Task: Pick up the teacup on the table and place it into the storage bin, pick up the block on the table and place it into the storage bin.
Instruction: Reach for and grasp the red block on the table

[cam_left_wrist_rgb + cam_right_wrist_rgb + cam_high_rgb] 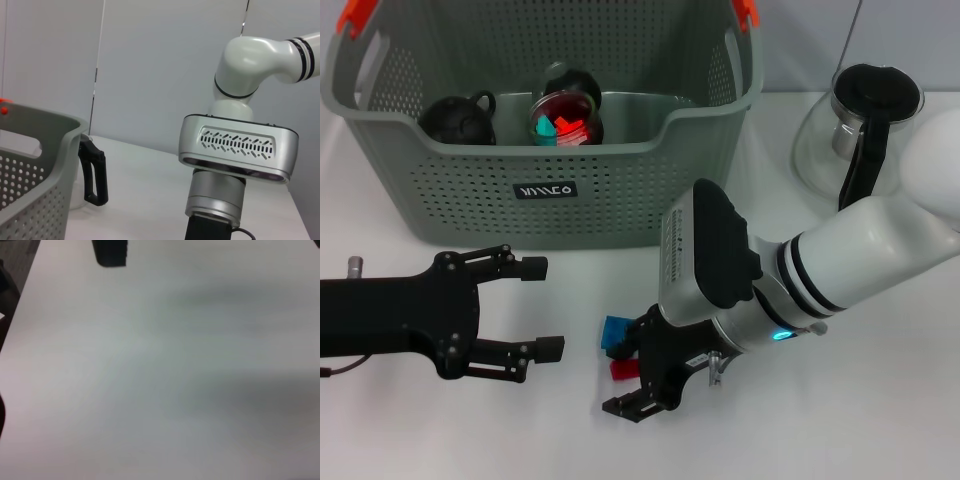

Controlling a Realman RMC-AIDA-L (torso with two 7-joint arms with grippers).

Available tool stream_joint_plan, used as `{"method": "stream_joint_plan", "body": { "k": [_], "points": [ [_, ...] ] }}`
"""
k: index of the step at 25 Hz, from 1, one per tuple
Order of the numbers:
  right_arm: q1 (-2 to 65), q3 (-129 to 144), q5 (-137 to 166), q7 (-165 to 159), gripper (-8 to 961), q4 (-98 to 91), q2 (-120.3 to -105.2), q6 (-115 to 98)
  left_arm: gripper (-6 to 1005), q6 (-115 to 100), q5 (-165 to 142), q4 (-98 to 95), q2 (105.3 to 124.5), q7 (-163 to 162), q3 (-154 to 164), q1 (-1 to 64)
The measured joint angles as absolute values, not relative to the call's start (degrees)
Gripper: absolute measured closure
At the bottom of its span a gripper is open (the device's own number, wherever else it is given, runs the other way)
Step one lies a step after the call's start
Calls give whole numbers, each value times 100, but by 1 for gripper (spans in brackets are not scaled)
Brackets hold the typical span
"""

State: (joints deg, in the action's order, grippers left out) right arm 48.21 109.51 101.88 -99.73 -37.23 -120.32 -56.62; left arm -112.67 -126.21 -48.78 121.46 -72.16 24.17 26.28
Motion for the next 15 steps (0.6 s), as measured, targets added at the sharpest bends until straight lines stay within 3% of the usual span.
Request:
{"method": "stream_joint_plan", "body": {
  "k": [3,11,15],
  "points": [
    [4817,10938,10196,-9975,157,-3718,-12032,-5638,63,-11268,-12621,-4878,12146,-7216,2417,2628],
    [4819,10901,10225,-9975,460,-3717,-12028,-5614,63,-11268,-12621,-4878,12146,-7216,2417,2628],
    [4830,10720,10457,-9976,470,-3721,-12024,-5651,63,-11268,-12621,-4878,12146,-7216,2417,2628]
  ]
}}
